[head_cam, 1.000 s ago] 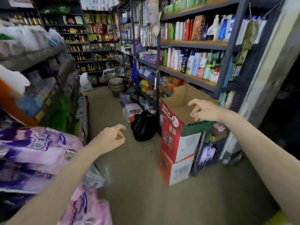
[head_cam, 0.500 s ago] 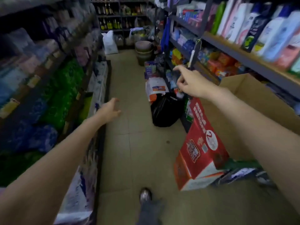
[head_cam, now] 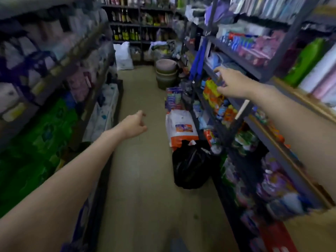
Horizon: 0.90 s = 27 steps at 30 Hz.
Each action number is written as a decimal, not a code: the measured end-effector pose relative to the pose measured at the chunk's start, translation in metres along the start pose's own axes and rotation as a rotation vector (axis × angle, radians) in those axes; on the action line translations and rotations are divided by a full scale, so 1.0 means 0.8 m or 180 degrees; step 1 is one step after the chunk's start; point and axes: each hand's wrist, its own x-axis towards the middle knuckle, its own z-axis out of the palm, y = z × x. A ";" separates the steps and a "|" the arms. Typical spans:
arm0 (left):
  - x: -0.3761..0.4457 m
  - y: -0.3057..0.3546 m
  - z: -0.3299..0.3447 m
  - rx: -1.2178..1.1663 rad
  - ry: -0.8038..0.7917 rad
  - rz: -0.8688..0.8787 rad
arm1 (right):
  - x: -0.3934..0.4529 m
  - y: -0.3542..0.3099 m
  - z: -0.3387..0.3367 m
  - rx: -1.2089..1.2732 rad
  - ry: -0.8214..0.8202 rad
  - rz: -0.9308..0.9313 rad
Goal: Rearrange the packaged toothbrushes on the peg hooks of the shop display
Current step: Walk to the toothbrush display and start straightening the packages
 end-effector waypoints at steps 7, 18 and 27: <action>0.284 -0.049 -0.036 0.0051 -0.0166 0.0061 | 0.279 0.071 0.049 0.0127 0.0024 0.0018; 0.708 -0.121 -0.179 0.0154 0.0080 0.0217 | 0.700 0.113 0.072 0.0188 -0.0070 0.0257; 1.080 -0.064 -0.224 0.0148 -0.0265 0.1374 | 0.918 0.226 0.048 0.0081 0.0208 0.1442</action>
